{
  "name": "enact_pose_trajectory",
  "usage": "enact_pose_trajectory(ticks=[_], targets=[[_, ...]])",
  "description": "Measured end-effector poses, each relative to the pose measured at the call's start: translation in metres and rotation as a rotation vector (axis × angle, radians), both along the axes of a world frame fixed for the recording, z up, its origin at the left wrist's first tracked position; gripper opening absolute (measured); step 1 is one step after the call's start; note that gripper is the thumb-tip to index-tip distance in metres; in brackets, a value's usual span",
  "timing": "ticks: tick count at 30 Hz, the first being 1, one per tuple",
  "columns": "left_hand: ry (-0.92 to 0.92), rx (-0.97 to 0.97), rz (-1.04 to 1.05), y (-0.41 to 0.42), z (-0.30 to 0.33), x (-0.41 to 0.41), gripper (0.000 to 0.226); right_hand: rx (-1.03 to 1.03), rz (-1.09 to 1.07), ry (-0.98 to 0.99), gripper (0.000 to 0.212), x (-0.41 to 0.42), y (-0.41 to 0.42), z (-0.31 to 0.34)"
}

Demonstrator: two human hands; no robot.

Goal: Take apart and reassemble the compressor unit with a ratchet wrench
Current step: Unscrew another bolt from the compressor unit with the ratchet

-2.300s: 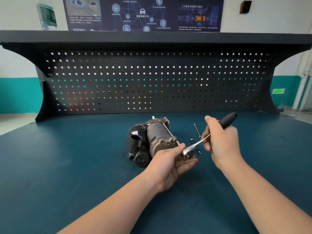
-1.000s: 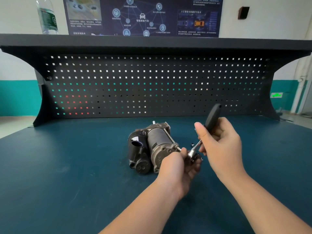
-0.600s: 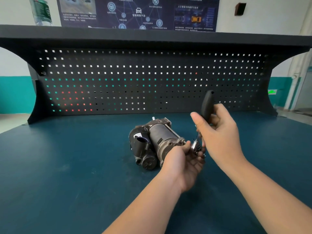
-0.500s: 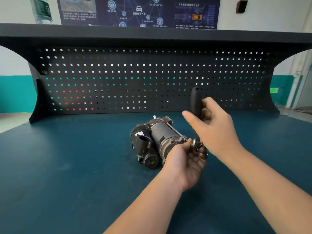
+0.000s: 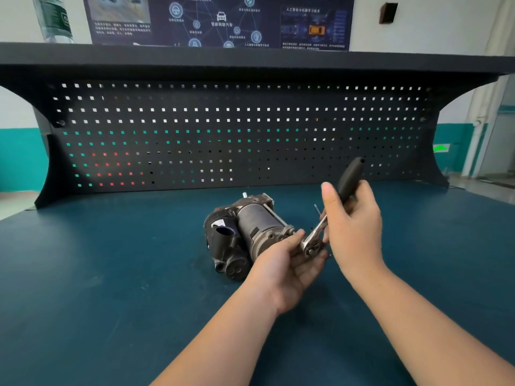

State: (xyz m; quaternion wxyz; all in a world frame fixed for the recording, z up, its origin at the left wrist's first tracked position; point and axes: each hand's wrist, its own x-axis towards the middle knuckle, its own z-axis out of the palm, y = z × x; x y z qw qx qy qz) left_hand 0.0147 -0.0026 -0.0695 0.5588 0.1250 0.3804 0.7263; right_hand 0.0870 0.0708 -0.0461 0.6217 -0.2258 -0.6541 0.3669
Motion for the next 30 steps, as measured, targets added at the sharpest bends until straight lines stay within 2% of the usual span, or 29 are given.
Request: enact_pose_trajectory(ticks=[2,5,6,7,8,9,11,13,14,16,17,19,21,23,25,26,27,28,29,30], targets=[[0.037,0.006,-0.003,0.001,0.001,0.0,0.019,-0.236,-0.012,0.111,0.023,-0.002,0.008,-0.004],[0.096,0.008,-0.015,0.003,0.001,0.0,0.023,-0.819,0.076,0.363,0.02,-0.004,0.016,-0.015],[0.125,0.003,-0.017,0.003,0.001,0.001,0.025,-0.953,0.105,0.417,0.021,-0.005,0.016,-0.018],[0.15,-0.003,-0.015,0.003,0.001,0.0,0.027,-1.019,0.115,0.426,0.022,-0.005,0.015,-0.018],[0.161,-0.011,-0.008,0.003,0.001,0.0,0.027,-1.002,0.114,0.405,0.022,-0.005,0.014,-0.015],[0.157,-0.021,0.002,0.003,0.001,-0.001,0.024,-0.877,0.104,0.388,0.022,-0.005,0.013,-0.013],[0.135,-0.033,0.003,0.002,0.002,-0.003,0.019,-0.399,0.098,0.279,0.021,-0.002,0.006,-0.004],[0.12,-0.02,-0.027,-0.001,0.003,-0.006,0.015,0.116,0.151,0.017,0.016,0.001,-0.006,0.002],[0.128,-0.003,-0.047,-0.002,0.003,-0.007,0.014,0.302,0.212,-0.102,0.011,0.002,-0.012,0.003],[0.156,0.036,-0.075,-0.004,0.003,-0.008,0.016,0.522,0.233,-0.225,0.02,0.001,-0.016,0.0],[0.167,0.05,-0.077,-0.004,0.003,-0.008,0.016,0.535,0.215,-0.22,0.026,0.0,-0.016,-0.002],[0.172,0.045,-0.063,-0.002,0.003,-0.007,0.013,0.42,0.154,-0.125,0.016,-0.001,-0.016,-0.003],[0.145,0.014,-0.042,0.0,0.003,-0.006,0.012,0.166,0.038,0.021,0.015,-0.003,-0.01,-0.006],[0.135,-0.007,-0.033,0.002,0.003,-0.006,0.014,-0.328,0.013,0.224,0.022,-0.003,0.004,-0.008],[0.144,-0.022,-0.033,0.002,0.003,-0.005,0.015,-0.908,0.147,0.446,0.024,-0.002,0.013,-0.015],[0.142,-0.027,-0.032,0.003,0.003,-0.004,0.016,-1.085,0.188,0.509,0.024,-0.002,0.015,-0.02],[0.136,-0.027,-0.03,0.003,0.003,-0.004,0.017,-1.155,0.197,0.526,0.024,-0.002,0.015,-0.022],[0.124,-0.023,-0.025,0.003,0.003,-0.003,0.017,-1.113,0.188,0.499,0.024,-0.002,0.015,-0.02],[0.111,-0.015,-0.014,0.004,0.003,-0.003,0.017,-0.956,0.162,0.455,0.024,-0.002,0.015,-0.017],[0.102,-0.006,0.003,0.005,0.002,-0.003,0.017,-0.708,0.121,0.384,0.023,-0.002,0.012,-0.011]])
